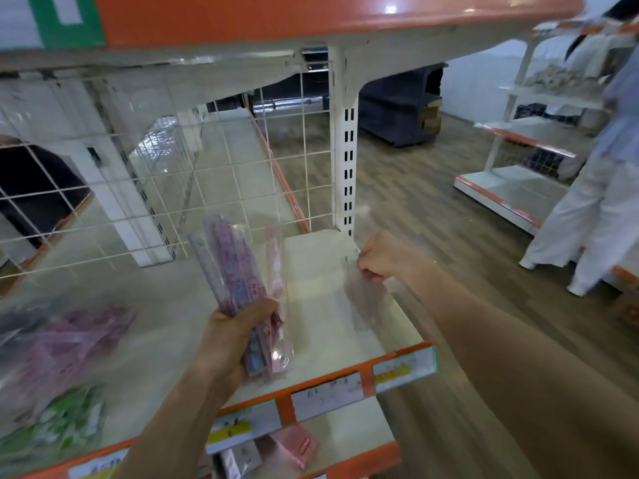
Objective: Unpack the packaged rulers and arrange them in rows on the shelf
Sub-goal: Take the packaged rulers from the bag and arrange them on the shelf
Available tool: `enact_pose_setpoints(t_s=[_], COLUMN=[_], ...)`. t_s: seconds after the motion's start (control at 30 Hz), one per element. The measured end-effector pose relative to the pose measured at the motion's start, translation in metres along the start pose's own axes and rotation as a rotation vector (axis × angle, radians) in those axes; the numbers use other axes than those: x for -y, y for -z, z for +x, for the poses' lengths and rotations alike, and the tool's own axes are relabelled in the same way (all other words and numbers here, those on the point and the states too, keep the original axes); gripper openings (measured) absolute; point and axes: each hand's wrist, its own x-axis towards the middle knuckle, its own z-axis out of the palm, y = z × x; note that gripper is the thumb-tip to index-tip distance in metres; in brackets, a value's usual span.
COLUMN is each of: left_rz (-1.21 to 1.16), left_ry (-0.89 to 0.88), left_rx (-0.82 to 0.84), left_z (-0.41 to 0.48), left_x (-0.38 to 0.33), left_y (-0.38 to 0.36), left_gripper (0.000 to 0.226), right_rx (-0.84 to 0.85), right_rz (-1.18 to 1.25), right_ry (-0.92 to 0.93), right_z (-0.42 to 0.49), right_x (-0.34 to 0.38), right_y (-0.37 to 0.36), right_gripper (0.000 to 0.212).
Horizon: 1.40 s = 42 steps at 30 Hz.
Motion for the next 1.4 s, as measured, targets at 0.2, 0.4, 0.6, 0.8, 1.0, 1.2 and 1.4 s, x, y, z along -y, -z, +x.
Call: enact_pose_setpoints(t_s=[0.2, 0.4, 0.6, 0.8, 1.0, 1.2, 1.4], left_rz=[0.019, 0.028, 0.033, 0.017, -0.011, -0.082, -0.124], left_ry=[0.024, 0.015, 0.007, -0.020, -0.058, -0.024, -0.009], left_rx=[0.005, 0.020, 0.033, 0.037, 0.063, 0.075, 0.064], left_z=[0.001, 0.000, 0.000, 0.001, 0.000, 0.000, -0.001], left_x=[0.000, 0.000, 0.001, 0.002, 0.000, -0.002, -0.003], left_y=[0.002, 0.002, 0.003, 0.001, 0.002, 0.004, 0.002], left_gripper=[0.004, 0.006, 0.005, 0.027, 0.011, 0.010, 0.009], right_rx=[-0.100, -0.002, -0.038, -0.166, 0.264, 0.200, 0.202], right_rz=[-0.447, -0.549, -0.566, -0.273, 0.424, 0.421, -0.007], right_ry=[0.265, 0.425, 0.413, 0.480, 0.215, 0.080, 0.104], right_z=[-0.034, -0.050, -0.027, -0.054, -0.085, -0.062, -0.044], right_x=[0.003, -0.028, -0.030, 0.002, 0.050, 0.043, 0.037], right_y=[-0.006, -0.034, -0.035, -0.032, -0.060, -0.039, -0.044], right_gripper=[0.018, 0.029, 0.024, 0.029, 0.015, 0.021, 0.021])
